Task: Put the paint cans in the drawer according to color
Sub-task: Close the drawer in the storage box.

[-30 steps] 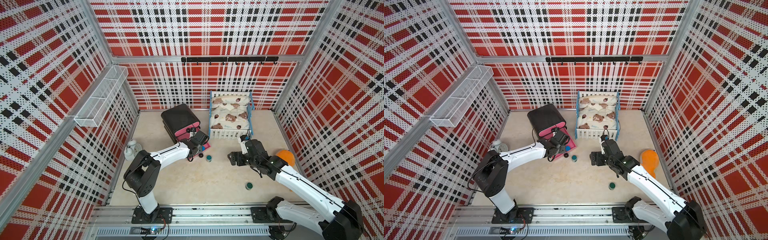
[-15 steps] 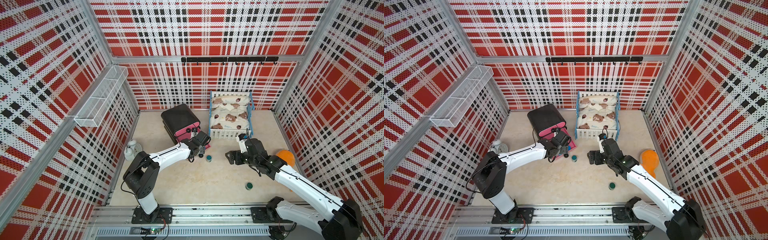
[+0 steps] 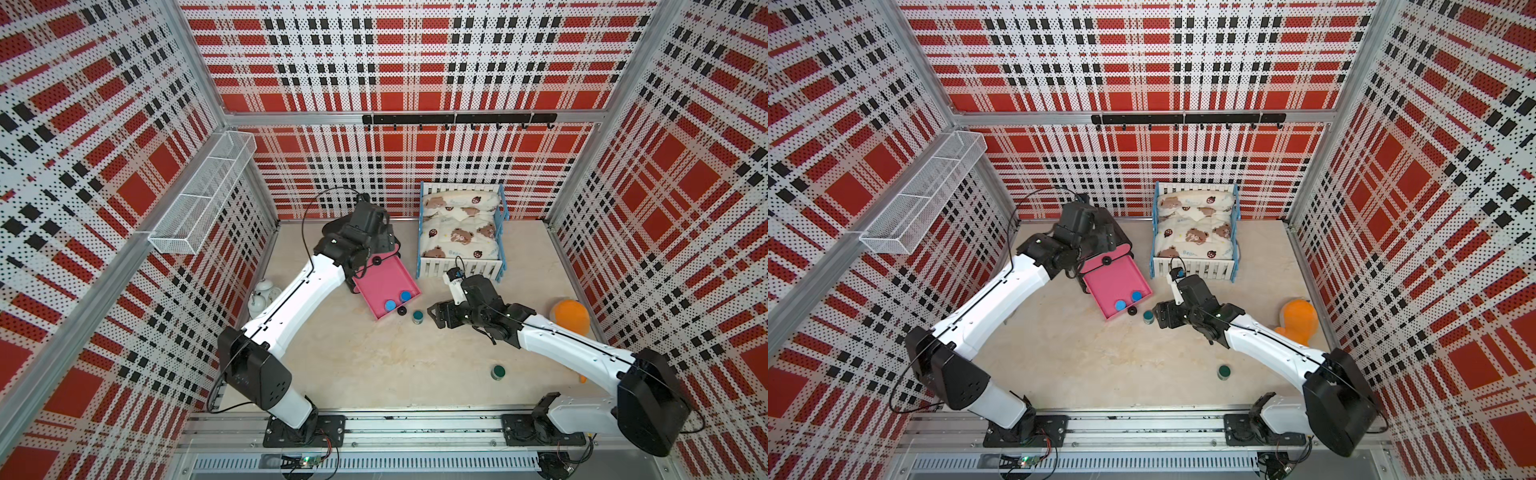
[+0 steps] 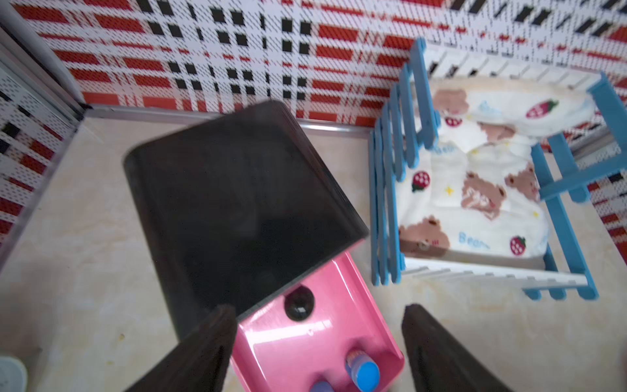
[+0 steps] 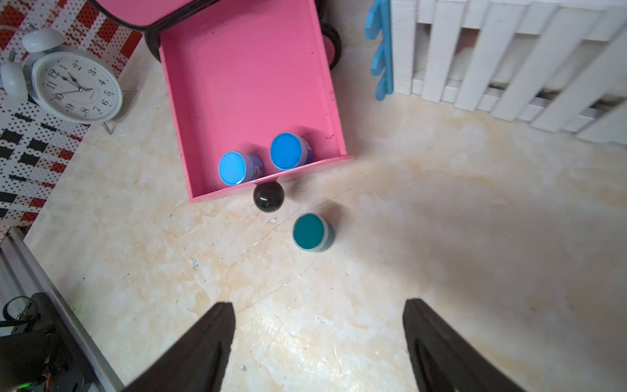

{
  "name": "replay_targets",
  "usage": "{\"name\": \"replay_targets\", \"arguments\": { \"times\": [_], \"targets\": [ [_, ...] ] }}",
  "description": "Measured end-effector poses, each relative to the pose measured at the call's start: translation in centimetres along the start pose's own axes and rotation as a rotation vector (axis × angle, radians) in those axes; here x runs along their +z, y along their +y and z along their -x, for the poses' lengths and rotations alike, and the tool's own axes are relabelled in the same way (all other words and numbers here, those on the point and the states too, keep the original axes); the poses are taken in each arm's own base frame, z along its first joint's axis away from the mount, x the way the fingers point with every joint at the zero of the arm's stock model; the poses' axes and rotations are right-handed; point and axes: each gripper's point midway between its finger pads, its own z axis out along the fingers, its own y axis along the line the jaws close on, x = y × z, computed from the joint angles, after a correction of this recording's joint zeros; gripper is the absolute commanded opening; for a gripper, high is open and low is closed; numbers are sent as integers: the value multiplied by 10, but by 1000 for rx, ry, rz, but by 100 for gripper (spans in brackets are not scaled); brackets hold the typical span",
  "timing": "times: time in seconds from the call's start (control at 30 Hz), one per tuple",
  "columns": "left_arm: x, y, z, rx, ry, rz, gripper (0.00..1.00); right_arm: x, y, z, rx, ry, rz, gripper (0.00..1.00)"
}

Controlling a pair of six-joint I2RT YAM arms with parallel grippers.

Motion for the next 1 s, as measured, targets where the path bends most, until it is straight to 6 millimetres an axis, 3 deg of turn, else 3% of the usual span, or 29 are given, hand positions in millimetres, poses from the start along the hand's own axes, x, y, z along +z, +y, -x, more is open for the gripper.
{"name": "replay_targets", "arguments": {
  "times": [0.1, 0.2, 0.4, 0.67, 0.83, 1.0],
  "targets": [
    [9, 40, 31, -2, -10, 28, 98, 17, 13, 2, -32, 10, 24, 86],
    [23, 76, 56, -9, -20, 54, 99, 32, 22, 3, -48, 15, 41, 89],
    [61, 136, 80, -32, -4, 80, 99, 66, 35, 1, -66, 58, 55, 90],
    [107, 157, 84, -59, 33, 16, 99, 98, 54, -1, -93, 101, 67, 87],
    [131, 157, 76, -68, 65, -24, 99, 108, 57, 0, -95, 117, 59, 79],
    [150, 157, 60, -74, 108, -43, 99, 114, 56, -4, -99, 133, 45, 78]
  ]
}}
